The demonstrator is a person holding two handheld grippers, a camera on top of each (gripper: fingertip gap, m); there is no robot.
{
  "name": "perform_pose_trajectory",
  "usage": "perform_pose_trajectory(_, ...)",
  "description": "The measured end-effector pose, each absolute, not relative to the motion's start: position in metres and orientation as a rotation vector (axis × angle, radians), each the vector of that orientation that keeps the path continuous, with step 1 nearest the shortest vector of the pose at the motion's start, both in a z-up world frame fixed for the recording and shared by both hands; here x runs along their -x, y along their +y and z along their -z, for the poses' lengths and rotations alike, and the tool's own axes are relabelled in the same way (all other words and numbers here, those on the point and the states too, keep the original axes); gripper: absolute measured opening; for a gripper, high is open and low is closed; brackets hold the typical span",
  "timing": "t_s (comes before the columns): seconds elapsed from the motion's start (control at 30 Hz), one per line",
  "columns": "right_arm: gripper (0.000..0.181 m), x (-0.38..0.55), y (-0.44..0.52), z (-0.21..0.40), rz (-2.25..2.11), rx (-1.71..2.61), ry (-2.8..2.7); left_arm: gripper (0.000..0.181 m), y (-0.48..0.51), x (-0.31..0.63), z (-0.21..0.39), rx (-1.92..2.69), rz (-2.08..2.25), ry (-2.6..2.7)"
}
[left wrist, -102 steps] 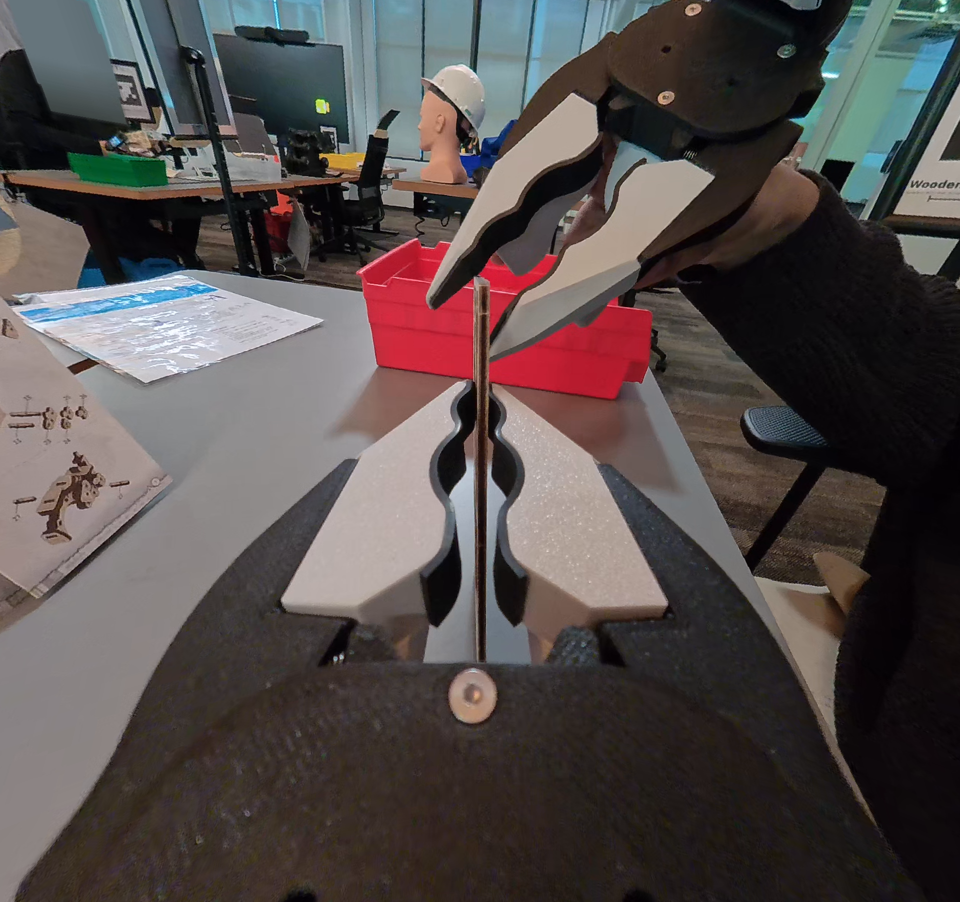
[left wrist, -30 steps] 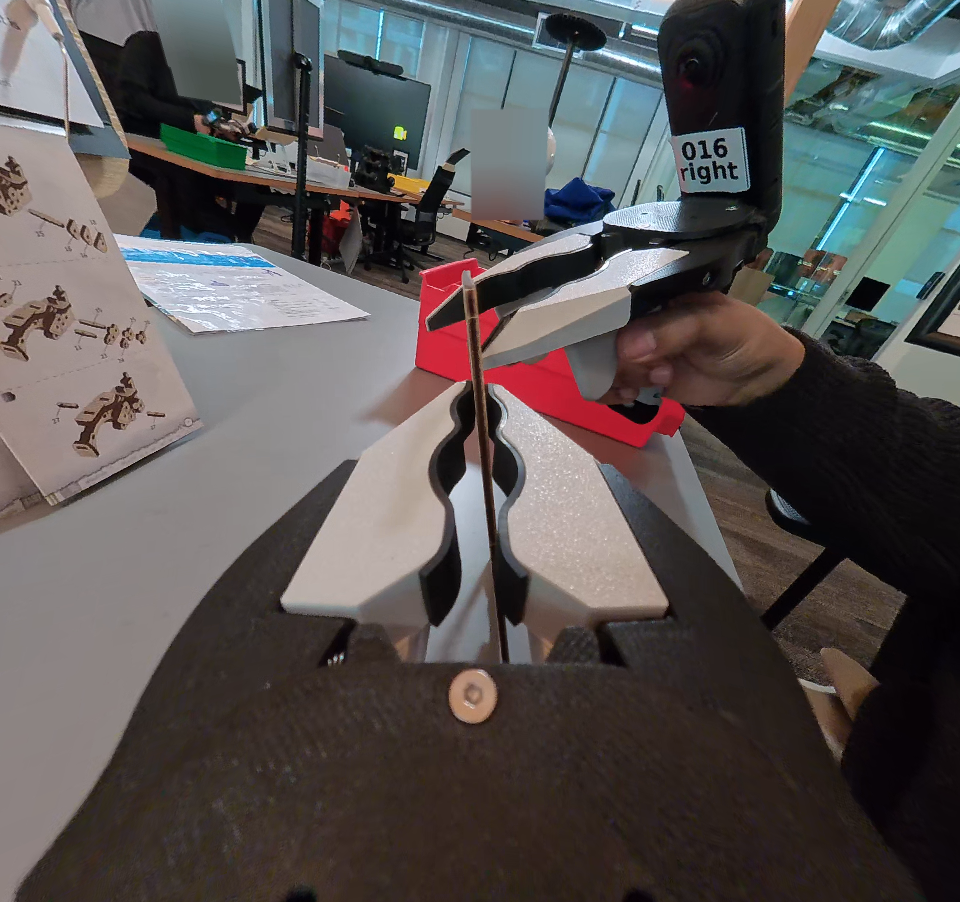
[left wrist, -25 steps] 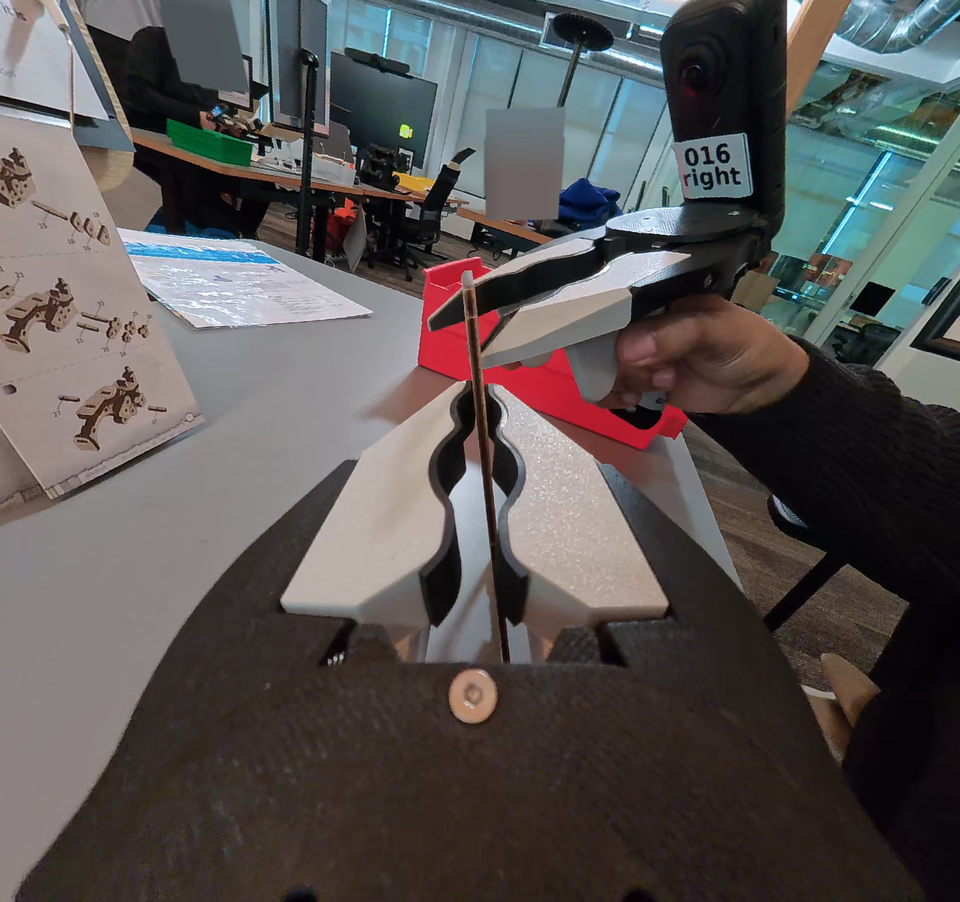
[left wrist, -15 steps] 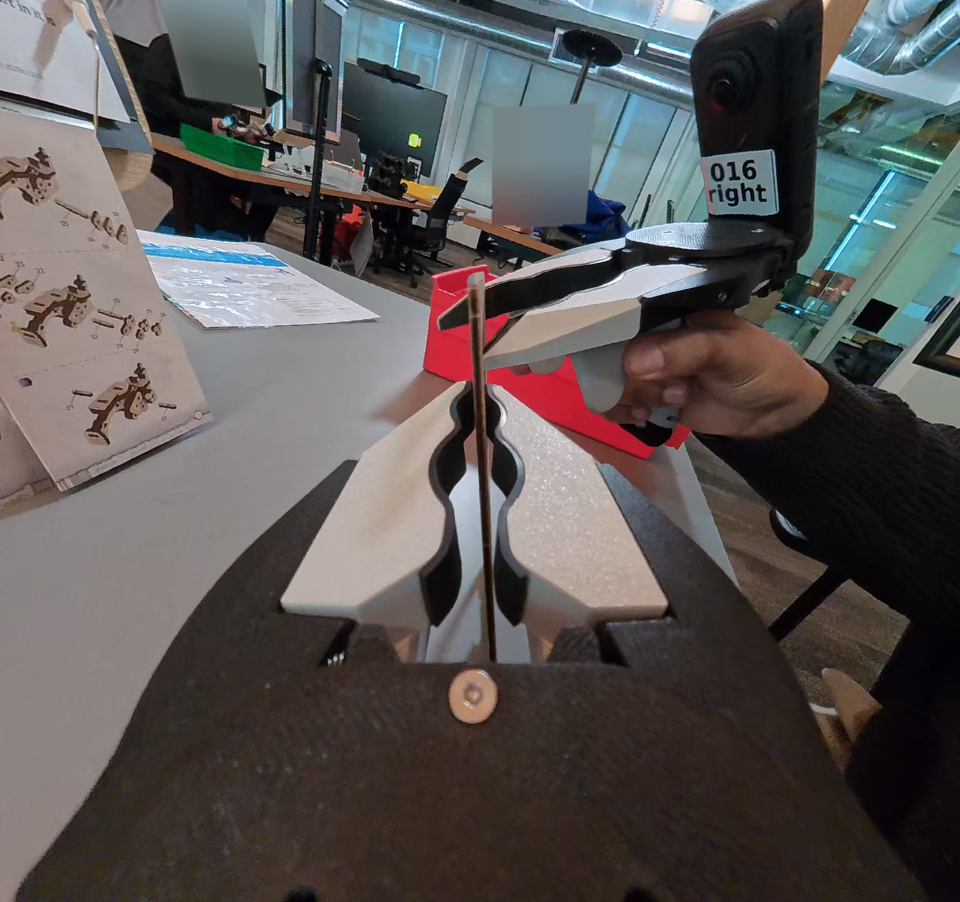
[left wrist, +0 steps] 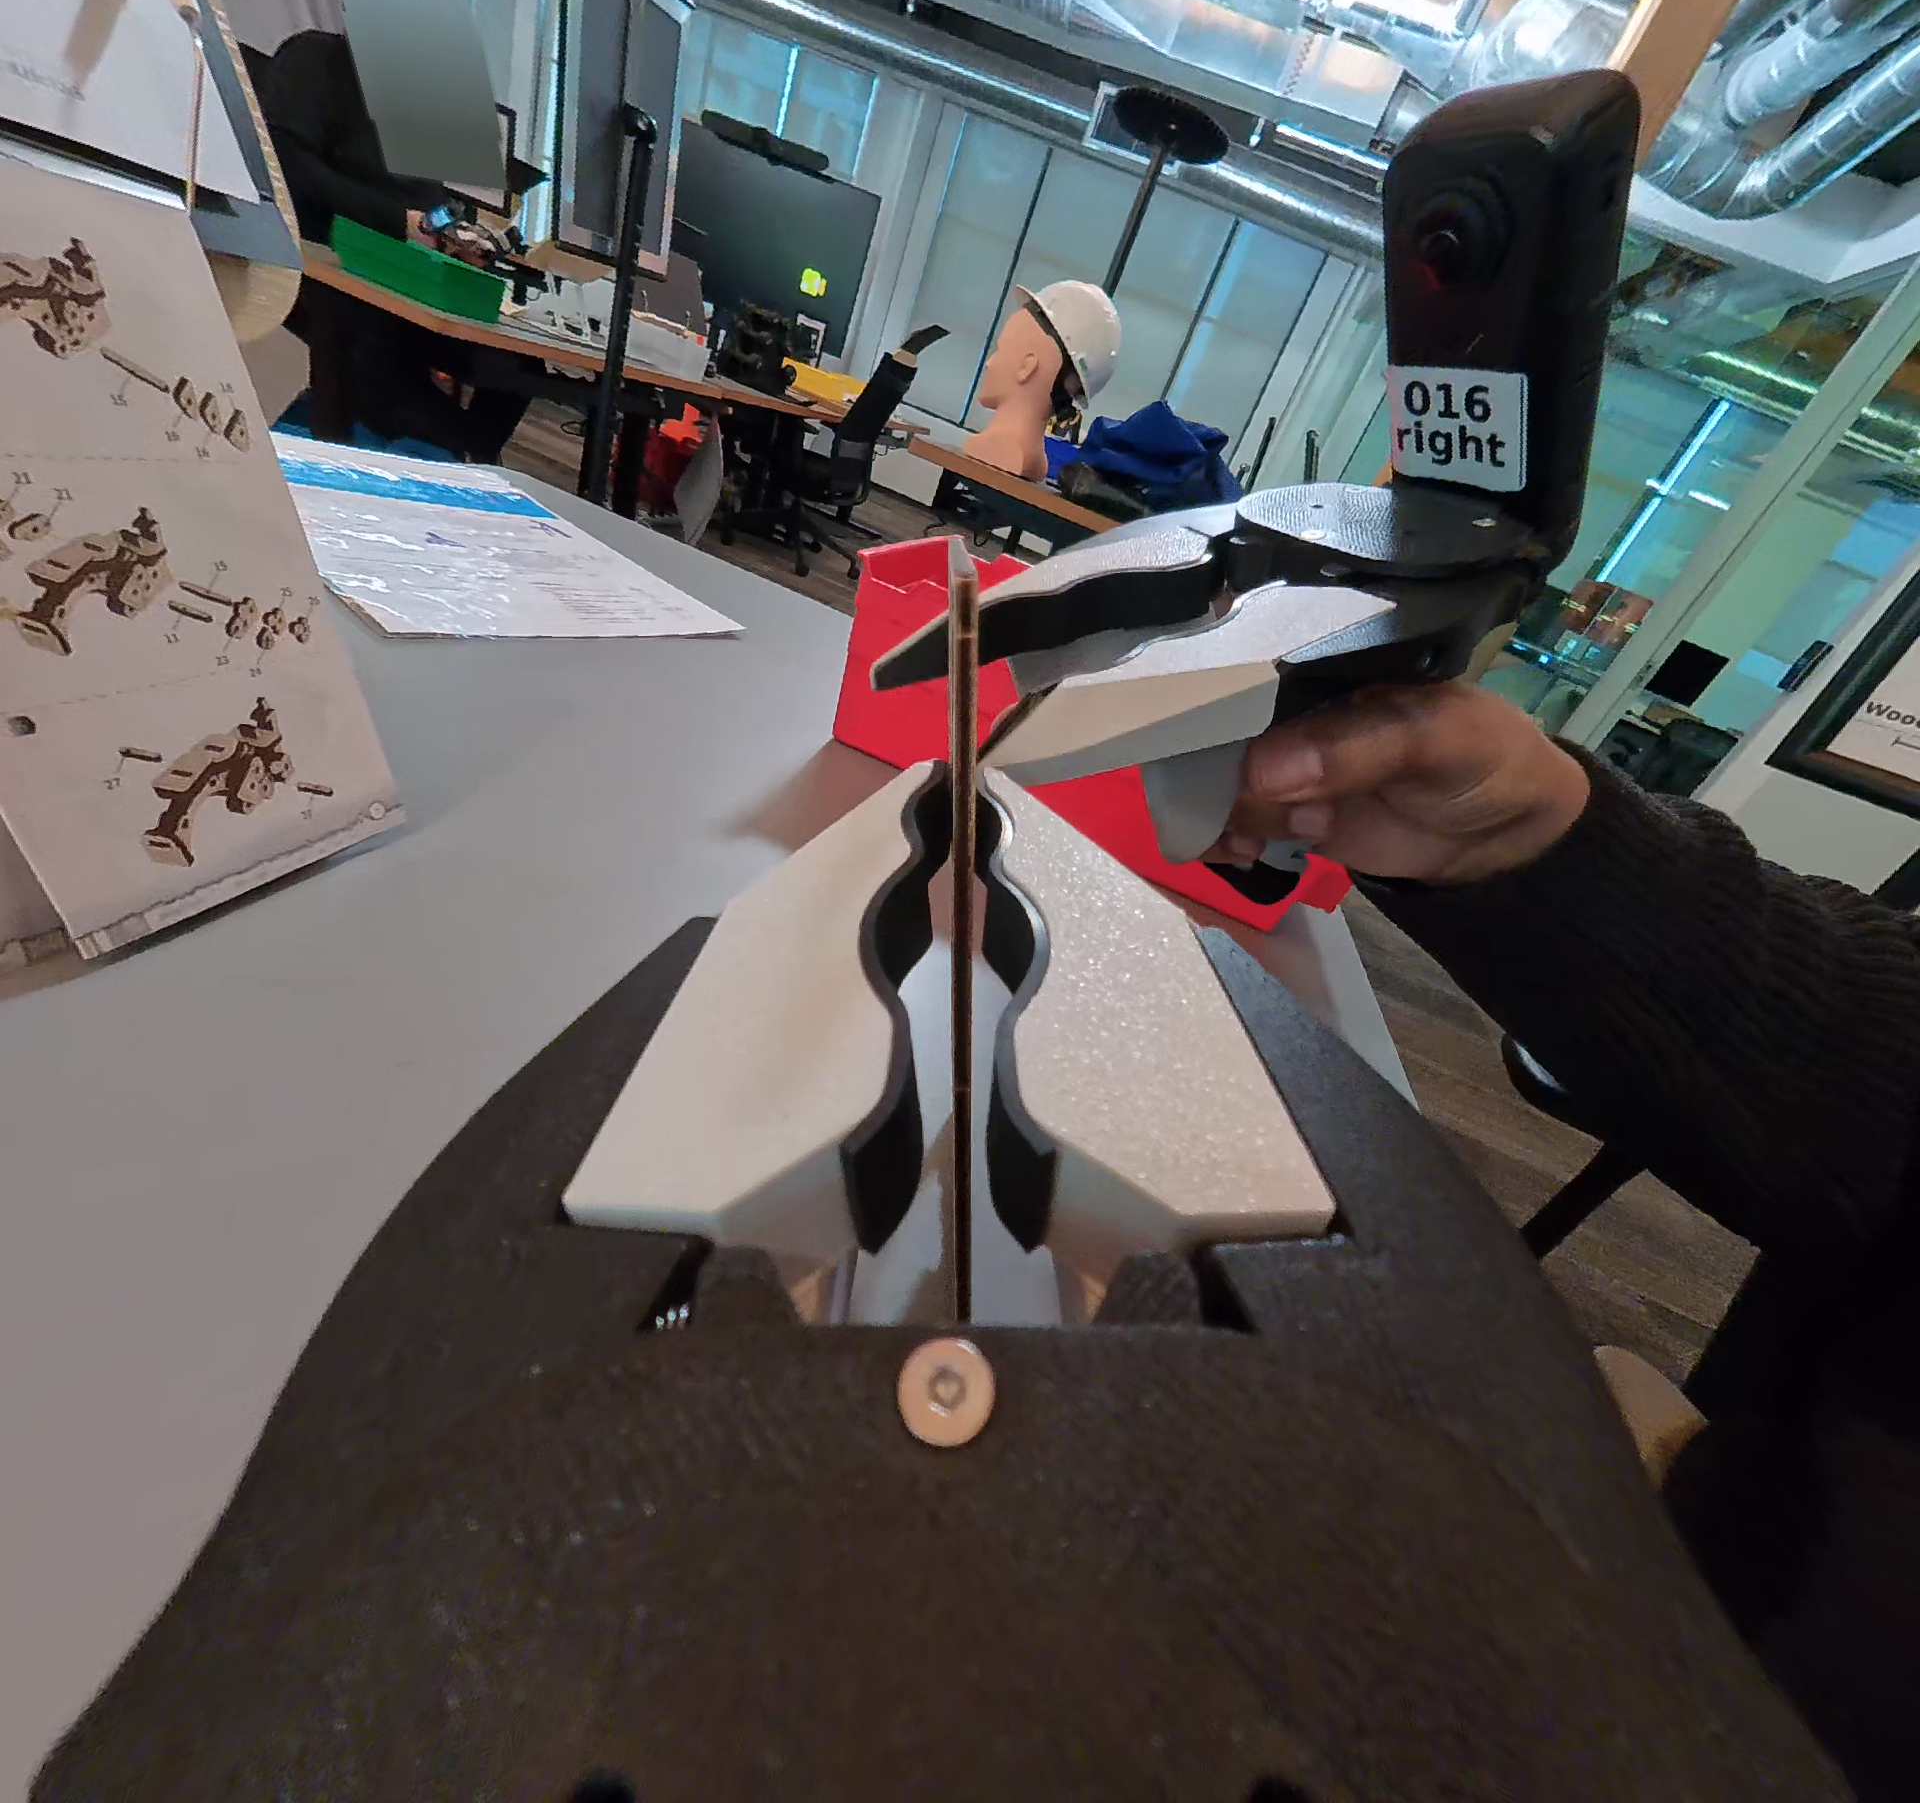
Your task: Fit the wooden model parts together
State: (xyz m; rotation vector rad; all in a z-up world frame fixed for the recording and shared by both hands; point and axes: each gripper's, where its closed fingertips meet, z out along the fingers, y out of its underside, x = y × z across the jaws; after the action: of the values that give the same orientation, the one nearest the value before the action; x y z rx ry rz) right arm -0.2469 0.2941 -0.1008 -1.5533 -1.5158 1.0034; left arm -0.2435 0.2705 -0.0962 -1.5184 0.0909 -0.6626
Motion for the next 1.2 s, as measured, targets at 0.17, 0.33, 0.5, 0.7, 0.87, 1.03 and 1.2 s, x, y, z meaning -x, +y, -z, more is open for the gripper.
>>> perform_pose_trajectory(0.17, 0.044, 0.247, 0.294, 0.101, -1.034, 1.564, -1.506, 0.000, 0.270, 0.243, 0.097, 1.521, 0.654, 0.095)
perform_pose_trajectory(0.33, 0.043, 0.246, 0.294, 0.102, -1.068, 1.582, -1.500, 0.000, 0.270, 0.241, 0.098, 1.531, 0.641, 0.102)
perform_pose_trajectory(0.5, 0.042, 0.247, 0.296, 0.104, -1.069, 1.597, -1.476, 0.000, 0.272, 0.241, 0.100, 1.529, 0.652, 0.071)
perform_pose_trajectory(0.7, 0.042, 0.248, 0.296, 0.103, -1.050, 1.607, -1.464, 0.000, 0.272, 0.242, 0.099, 1.527, 0.663, 0.072)
perform_pose_trajectory(0.87, 0.044, 0.248, 0.296, 0.099, -1.029, 1.592, -1.463, 0.000, 0.272, 0.244, 0.097, 1.520, 0.655, 0.073)
perform_pose_trajectory(1.03, 0.042, 0.244, 0.301, 0.085, -1.091, 1.588, -1.414, 0.000, 0.273, 0.244, 0.098, 1.520, 0.665, 0.058)
perform_pose_trajectory(1.2, 0.039, 0.238, 0.301, 0.060, -0.903, 1.287, -1.484, 0.000, 0.278, 0.257, 0.105, 1.539, 0.682, -0.059)
